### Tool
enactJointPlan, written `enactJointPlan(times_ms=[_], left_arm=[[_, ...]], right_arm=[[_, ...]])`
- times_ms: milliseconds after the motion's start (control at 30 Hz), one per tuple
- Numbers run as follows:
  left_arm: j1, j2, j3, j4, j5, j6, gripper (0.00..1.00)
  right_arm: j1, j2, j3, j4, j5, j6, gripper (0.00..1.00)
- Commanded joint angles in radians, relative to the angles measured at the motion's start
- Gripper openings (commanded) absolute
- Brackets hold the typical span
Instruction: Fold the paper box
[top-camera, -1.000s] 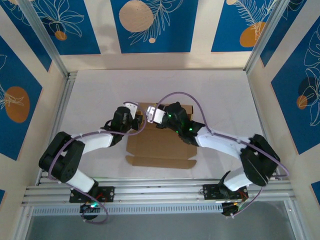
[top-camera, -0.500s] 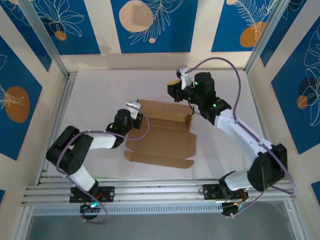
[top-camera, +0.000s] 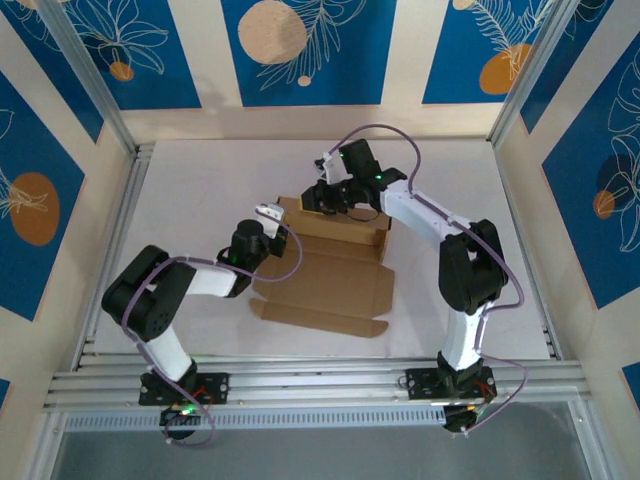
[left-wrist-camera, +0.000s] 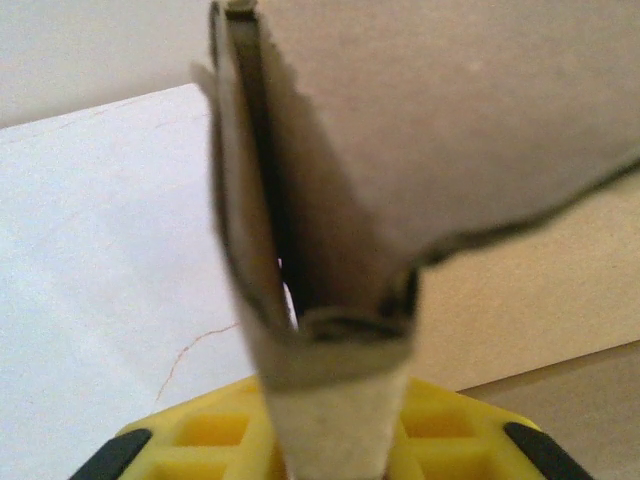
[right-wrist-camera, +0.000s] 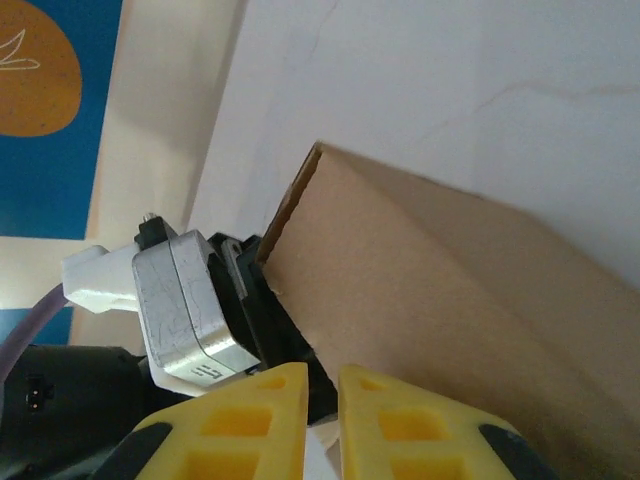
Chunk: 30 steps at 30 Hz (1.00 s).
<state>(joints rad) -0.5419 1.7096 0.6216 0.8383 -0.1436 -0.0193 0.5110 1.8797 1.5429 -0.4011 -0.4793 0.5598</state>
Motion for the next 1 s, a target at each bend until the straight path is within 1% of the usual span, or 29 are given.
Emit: enactJointPlan(times_ms=[0, 100, 167, 200, 267, 367, 500, 600, 767, 833, 900, 967], left_arm=[[-0.014, 0.016, 0.001, 0.063, -0.004, -0.005, 0.2], [-0.013, 0.015, -0.001, 0.069, 0.002, -0.01, 0.19], [-0.013, 0.015, -0.001, 0.066, 0.002, -0.012, 0.19], [-0.014, 0.014, -0.004, 0.067, -0.004, -0.014, 0.21], [-0.015, 0.011, -0.01, 0.066, -0.034, -0.028, 0.27], [-0.013, 0.01, -0.017, 0.063, -0.075, -0.04, 0.29], [-0.013, 0.005, -0.01, 0.018, -0.147, -0.053, 0.24], [-0.015, 0.01, 0.011, -0.021, -0.163, -0.051, 0.22], [-0.043, 0.025, 0.052, -0.081, -0.266, -0.059, 0.16], [-0.062, 0.042, 0.077, -0.108, -0.3, -0.047, 0.12], [-0.075, 0.055, 0.086, -0.113, -0.311, -0.034, 0.1], [-0.078, 0.062, 0.077, -0.092, -0.315, -0.022, 0.06]], right_arm=[[0.01, 0.022, 0.033, 0.032, -0.129, 0.104, 0.17], [0.023, 0.051, 0.05, 0.026, -0.11, 0.113, 0.16], [0.034, 0.067, 0.07, -0.025, -0.056, 0.092, 0.15], [0.038, 0.072, 0.071, -0.043, -0.021, 0.085, 0.14], [0.037, 0.073, 0.057, -0.05, 0.009, 0.086, 0.14], [0.033, 0.067, 0.037, -0.055, 0.034, 0.092, 0.14], [0.034, 0.062, 0.034, -0.055, 0.039, 0.093, 0.13], [0.042, 0.06, 0.036, -0.055, 0.046, 0.099, 0.13], [0.054, 0.061, 0.028, -0.031, 0.046, 0.14, 0.13], [0.057, 0.06, 0.023, -0.011, 0.036, 0.162, 0.15], [0.054, 0.047, 0.018, -0.001, 0.037, 0.176, 0.17], [0.045, 0.022, 0.012, 0.008, 0.04, 0.183, 0.23]])
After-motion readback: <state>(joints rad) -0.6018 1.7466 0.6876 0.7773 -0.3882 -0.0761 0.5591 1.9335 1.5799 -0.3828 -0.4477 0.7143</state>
